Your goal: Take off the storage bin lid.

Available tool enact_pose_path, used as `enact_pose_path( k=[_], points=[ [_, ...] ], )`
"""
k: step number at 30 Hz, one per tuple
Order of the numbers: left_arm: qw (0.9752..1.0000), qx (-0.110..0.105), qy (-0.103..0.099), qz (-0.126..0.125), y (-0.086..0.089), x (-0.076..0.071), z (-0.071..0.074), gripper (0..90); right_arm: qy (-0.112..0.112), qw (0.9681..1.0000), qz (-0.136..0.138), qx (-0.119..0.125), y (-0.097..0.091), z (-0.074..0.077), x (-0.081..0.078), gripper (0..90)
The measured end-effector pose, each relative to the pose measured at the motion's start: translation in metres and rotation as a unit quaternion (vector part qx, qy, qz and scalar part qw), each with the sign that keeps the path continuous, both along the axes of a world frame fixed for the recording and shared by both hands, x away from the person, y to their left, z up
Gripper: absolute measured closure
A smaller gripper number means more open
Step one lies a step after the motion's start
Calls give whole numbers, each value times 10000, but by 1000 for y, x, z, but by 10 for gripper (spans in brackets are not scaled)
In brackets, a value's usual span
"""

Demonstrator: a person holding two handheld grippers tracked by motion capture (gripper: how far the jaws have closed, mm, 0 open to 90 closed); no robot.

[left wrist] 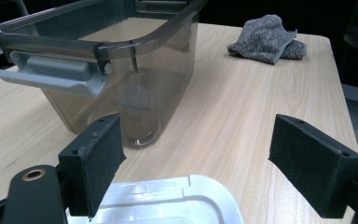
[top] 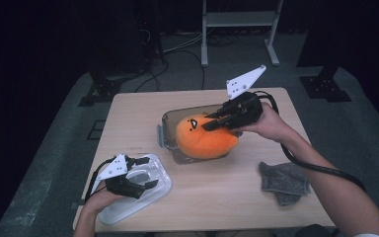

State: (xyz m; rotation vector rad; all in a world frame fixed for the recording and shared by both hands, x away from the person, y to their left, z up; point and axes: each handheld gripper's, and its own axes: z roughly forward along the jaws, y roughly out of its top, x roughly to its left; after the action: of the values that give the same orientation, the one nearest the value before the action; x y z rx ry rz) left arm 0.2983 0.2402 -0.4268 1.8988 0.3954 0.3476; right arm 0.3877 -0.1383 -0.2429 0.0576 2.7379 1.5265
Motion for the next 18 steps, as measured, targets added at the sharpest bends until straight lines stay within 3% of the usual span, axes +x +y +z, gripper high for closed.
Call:
enact_pose_path(
  k=[11,18],
  points=[
    [10000,6,25,-30,0,-2,0,165,-95,9999,-48,22,7,4,27,765],
    [10000,23,11,-68,0,-2,0,165,-34,10000,-82,-46,14,-6,42,765]
  ],
)
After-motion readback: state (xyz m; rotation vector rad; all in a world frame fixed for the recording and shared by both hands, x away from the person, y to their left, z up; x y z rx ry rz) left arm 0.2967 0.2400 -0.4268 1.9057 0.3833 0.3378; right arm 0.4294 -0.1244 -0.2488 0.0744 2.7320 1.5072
